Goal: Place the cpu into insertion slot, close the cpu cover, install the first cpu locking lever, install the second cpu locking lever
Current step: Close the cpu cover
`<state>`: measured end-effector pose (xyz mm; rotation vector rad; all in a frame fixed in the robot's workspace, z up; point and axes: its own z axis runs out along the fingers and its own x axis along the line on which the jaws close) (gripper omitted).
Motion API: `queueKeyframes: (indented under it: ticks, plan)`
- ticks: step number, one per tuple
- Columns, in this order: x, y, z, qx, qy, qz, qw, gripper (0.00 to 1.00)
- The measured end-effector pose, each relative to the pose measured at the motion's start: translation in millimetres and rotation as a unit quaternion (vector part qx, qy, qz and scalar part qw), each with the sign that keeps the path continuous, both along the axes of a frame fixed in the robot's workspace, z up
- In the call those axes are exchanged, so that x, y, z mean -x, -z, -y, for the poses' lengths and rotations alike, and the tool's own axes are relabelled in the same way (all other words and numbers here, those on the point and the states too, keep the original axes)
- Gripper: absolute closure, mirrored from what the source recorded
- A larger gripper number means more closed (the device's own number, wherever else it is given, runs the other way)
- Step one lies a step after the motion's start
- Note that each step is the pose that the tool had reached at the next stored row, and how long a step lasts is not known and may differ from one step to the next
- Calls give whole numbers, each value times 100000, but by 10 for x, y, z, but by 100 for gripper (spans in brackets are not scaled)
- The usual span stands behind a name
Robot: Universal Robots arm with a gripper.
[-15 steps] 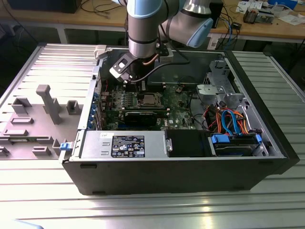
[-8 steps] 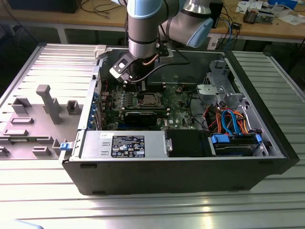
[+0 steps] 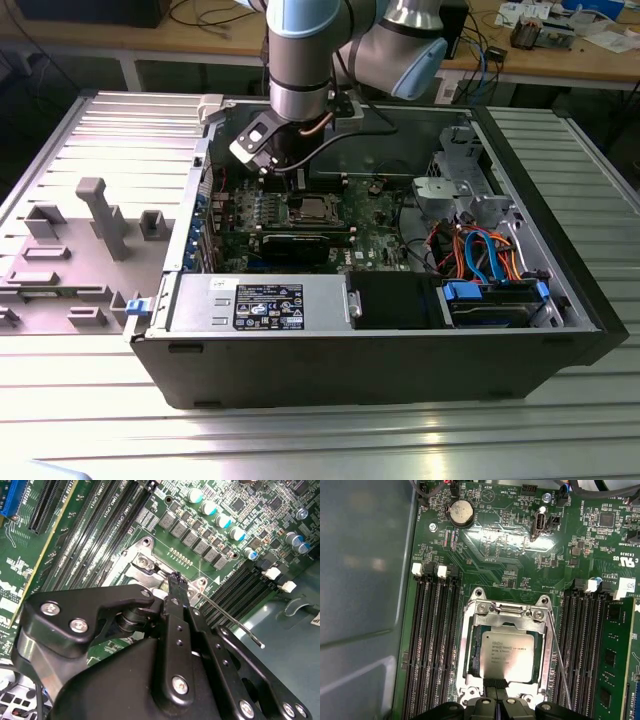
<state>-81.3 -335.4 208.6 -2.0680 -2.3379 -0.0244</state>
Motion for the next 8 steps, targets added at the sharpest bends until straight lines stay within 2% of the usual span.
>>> queueKeyframes:
  ticks: [5,6,8]
  plan:
    - [-17,-14,0,7,-2,-9,100000,89]
    - [-32,-13,0,1,-2,-4,100000,89]
    - [-111,-13,0,-1,4,-3,100000,89]
